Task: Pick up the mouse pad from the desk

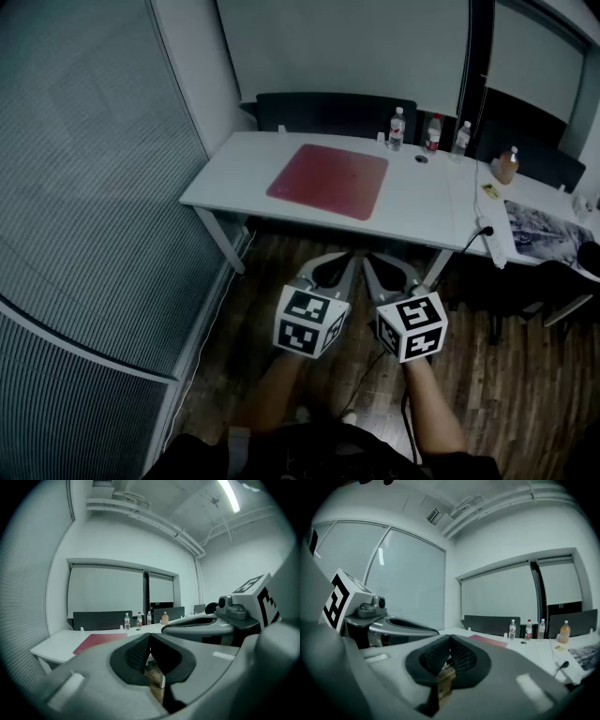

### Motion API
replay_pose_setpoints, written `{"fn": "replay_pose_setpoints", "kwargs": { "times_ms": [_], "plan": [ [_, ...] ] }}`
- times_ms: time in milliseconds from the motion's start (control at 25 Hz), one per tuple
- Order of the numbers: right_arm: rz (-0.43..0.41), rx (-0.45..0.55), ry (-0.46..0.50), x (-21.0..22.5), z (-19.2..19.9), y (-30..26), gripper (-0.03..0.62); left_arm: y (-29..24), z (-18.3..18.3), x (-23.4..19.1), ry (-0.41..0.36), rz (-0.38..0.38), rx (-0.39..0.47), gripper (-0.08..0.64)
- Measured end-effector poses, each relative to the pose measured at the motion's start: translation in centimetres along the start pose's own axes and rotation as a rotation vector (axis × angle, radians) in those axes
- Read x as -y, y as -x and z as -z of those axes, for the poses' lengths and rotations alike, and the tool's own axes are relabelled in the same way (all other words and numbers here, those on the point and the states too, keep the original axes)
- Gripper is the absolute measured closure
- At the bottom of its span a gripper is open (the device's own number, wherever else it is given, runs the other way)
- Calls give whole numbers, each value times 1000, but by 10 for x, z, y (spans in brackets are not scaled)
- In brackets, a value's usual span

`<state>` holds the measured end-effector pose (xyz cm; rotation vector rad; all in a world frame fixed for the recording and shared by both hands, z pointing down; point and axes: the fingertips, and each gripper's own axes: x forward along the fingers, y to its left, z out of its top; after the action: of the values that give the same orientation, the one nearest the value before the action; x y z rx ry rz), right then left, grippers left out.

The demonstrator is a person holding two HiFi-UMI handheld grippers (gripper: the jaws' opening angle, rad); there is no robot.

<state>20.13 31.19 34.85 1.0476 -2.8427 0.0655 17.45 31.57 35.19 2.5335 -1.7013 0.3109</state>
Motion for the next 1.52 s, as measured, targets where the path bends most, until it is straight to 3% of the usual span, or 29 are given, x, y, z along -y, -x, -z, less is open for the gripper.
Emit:
{"fn": "replay_pose_setpoints", "kwargs": {
  "times_ms": [320, 600, 840, 1040, 1240, 1520],
  "plan": [
    [-16, -1, 8, 25, 4, 2, 591, -21, -8, 6, -14, -37, 0, 555],
    [-36, 3, 7, 32, 4, -16, 591, -34, -11, -9, -16, -25, -6, 555],
    [-22, -14, 16, 36, 6, -59, 591, -54, -4, -47, -2, 24, -6, 555],
    [-4, -41, 10, 35, 6, -106, 591, -71, -4, -91, -18, 67, 7, 555],
    [25, -66, 1, 28, 6, -150, 591, -80, -5, -135, -81, 89, 19, 555],
    [66, -81, 3, 21, 2, -196, 591, -89, -3, -184, -70, 136, 28, 554]
  ]
}}
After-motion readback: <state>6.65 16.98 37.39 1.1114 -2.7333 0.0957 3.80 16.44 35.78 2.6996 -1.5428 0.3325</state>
